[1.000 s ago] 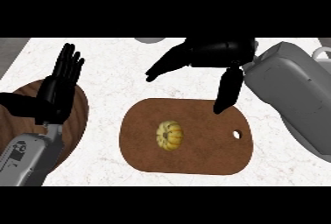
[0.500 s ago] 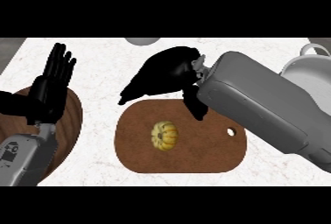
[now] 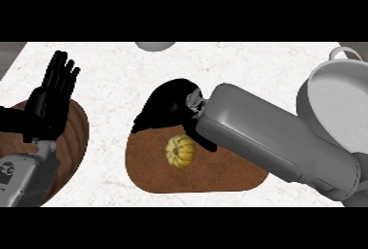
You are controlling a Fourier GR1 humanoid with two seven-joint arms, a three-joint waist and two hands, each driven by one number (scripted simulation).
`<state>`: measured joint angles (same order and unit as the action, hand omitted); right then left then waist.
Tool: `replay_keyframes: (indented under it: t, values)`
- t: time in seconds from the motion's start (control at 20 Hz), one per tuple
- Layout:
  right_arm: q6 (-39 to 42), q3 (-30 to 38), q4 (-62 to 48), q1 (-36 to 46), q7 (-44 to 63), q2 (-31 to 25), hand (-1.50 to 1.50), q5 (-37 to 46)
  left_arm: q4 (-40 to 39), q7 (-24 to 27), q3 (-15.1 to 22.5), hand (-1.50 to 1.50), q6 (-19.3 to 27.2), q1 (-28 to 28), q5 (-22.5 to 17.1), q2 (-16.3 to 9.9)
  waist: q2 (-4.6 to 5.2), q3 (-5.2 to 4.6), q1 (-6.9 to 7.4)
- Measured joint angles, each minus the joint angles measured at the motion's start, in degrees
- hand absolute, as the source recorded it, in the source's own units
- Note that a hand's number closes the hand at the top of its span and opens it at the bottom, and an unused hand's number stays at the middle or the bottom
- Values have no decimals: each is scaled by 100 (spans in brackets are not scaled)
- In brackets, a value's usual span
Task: Pick the squash from the cutting board and place it in the pot
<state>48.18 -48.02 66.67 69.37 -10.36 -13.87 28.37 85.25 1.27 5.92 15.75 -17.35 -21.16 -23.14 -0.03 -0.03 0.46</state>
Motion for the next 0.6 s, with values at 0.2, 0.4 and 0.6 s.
replay_keyframes:
  t: [0.2,0.4,0.6]
  values:
    - [5,-78,-38,-291,-26,112,-150,314,5,103,-41,0,-28,105,119,91,2,1,-9]
    - [-46,-22,15,-503,-164,150,-150,613,184,-17,-88,0,-59,202,192,127,1,2,-5]
    - [-117,-11,187,-835,-174,364,-150,853,300,-69,-138,0,-88,268,279,172,0,3,-12]
